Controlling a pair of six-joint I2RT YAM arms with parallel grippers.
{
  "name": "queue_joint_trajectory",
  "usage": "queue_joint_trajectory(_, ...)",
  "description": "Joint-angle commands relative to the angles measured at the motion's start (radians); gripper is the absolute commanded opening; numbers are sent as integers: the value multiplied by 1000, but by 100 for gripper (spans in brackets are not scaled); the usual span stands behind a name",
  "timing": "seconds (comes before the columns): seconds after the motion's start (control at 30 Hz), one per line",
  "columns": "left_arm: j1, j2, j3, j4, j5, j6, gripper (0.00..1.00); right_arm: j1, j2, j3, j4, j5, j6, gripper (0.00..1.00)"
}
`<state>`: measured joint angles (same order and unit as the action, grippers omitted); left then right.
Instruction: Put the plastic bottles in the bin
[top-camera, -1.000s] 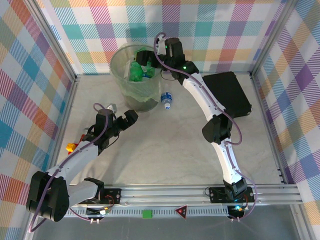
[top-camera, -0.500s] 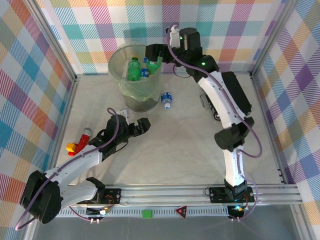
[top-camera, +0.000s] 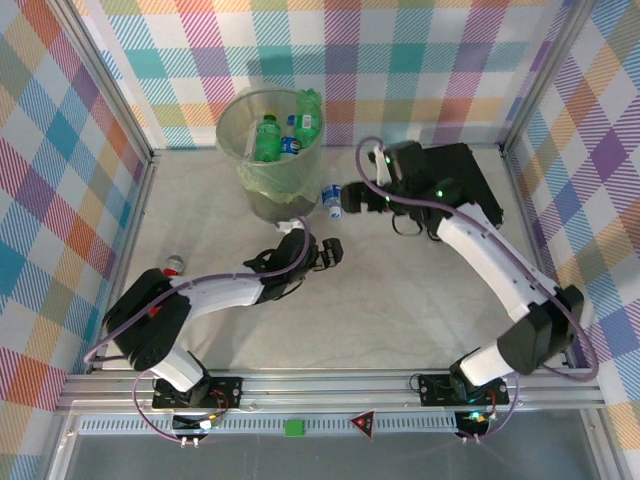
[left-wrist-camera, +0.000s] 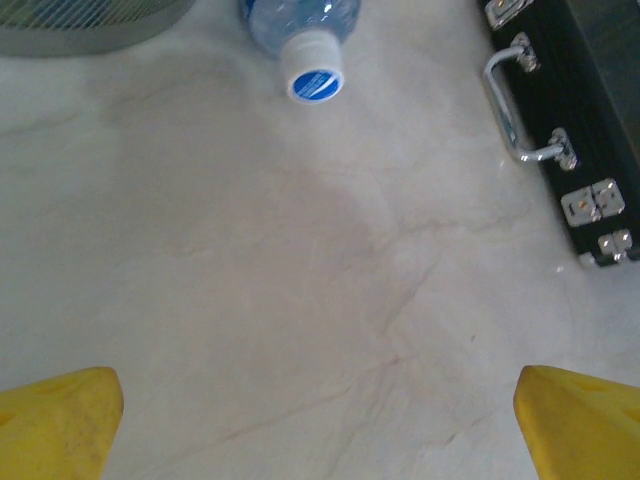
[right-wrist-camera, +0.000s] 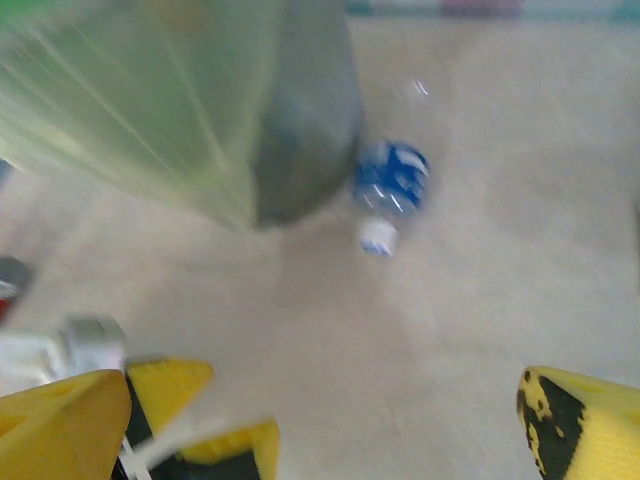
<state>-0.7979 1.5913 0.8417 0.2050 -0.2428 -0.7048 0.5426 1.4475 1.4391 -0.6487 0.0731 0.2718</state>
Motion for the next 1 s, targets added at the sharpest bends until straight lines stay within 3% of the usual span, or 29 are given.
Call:
queue_joint_trajectory(0.0, -31, 87, 95, 15, -136, -55, 100, -3, -115, -178, 31, 125, 52, 99)
queue_joint_trajectory(0.17, -63, 266, 286, -44, -195, -80, 98, -9, -224, -418, 117, 162, 148, 99)
queue_joint_trajectory(0.47, -58, 519, 708, -363, -435, -15, 100, -45, -271, -565, 168, 222, 168, 99)
queue_joint_trajectory(0.73, 6, 668, 881, -317, -364, 105, 100, -83, -274, -567, 202, 192, 146, 99)
queue_joint_trajectory(0.97, 66, 760, 994, -357, -400, 163, 100, -89, -261, -569, 219, 149, 157, 99)
